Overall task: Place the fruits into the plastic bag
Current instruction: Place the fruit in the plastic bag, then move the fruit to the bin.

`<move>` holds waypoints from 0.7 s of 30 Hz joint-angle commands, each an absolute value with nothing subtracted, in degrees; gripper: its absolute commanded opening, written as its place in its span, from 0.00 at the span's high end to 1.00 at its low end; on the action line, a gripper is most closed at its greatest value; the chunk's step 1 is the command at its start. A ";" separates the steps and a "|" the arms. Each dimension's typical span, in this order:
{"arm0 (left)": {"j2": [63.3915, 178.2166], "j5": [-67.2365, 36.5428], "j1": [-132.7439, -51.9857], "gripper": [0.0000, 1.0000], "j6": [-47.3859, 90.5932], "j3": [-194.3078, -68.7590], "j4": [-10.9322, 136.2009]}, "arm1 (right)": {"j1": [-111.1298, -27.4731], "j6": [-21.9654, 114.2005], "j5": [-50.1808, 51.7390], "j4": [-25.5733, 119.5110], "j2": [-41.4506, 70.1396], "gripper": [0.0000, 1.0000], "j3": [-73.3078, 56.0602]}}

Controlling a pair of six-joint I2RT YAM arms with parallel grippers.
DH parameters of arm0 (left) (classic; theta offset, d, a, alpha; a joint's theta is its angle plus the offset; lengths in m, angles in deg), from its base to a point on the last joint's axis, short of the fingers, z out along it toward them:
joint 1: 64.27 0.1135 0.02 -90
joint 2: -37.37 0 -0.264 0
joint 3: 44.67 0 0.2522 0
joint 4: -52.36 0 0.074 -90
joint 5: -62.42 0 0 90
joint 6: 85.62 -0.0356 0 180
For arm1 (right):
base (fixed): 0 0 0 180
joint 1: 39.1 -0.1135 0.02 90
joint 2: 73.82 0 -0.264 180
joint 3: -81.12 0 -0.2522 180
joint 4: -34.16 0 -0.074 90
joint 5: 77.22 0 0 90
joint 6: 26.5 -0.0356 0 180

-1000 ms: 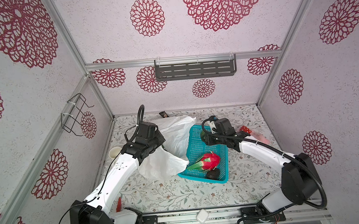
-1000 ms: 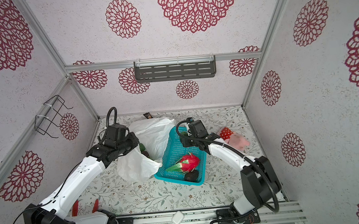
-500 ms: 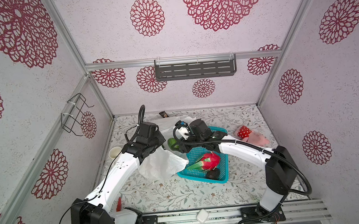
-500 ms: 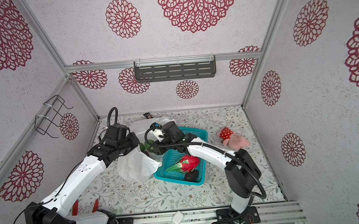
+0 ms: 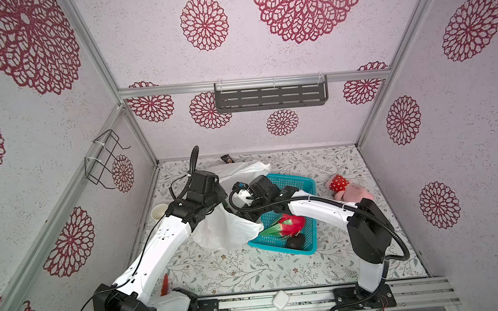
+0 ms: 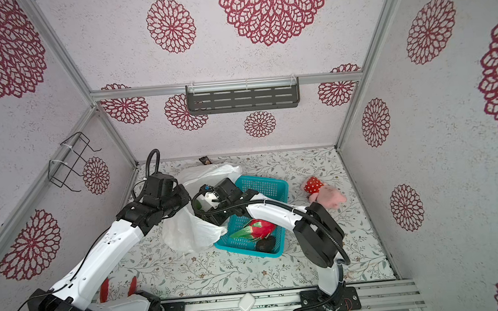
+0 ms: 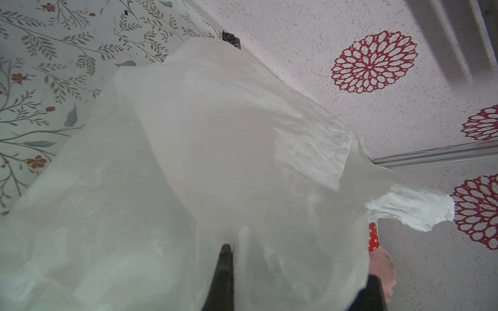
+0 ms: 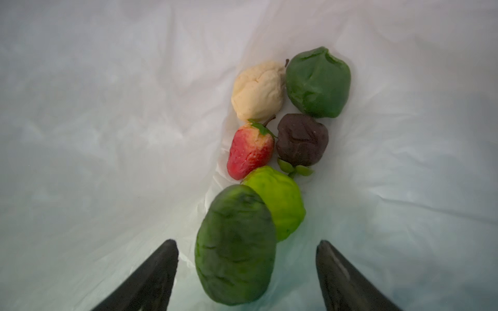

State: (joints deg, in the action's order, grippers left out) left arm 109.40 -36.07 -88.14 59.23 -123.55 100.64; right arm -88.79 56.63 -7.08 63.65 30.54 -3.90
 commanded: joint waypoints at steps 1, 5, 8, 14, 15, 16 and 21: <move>109.80 -36.98 -88.48 1.00 59.12 -124.69 100.54 | -87.85 57.55 -2.36 60.57 23.85 0.16 -4.85; 110.06 -37.11 -88.47 1.00 58.74 -124.86 100.48 | -85.39 55.85 -0.53 57.98 18.36 0.16 -8.37; 110.23 -37.07 -88.50 1.00 58.47 -124.85 100.36 | -83.15 54.48 1.11 56.59 13.96 0.15 -11.42; 110.89 -37.07 -88.47 1.00 58.21 -125.22 100.04 | -77.95 51.55 6.36 58.31 5.20 0.15 -18.78; 111.07 -37.11 -88.51 1.00 58.16 -125.36 100.00 | -77.61 51.61 7.66 60.08 4.09 0.14 -19.85; 111.16 -37.07 -88.51 1.00 58.05 -125.35 99.95 | -77.56 51.76 9.02 61.96 3.37 0.14 -20.50; 111.79 -37.00 -88.45 1.00 57.91 -125.44 99.47 | -77.79 52.58 11.11 72.55 2.44 0.14 -23.63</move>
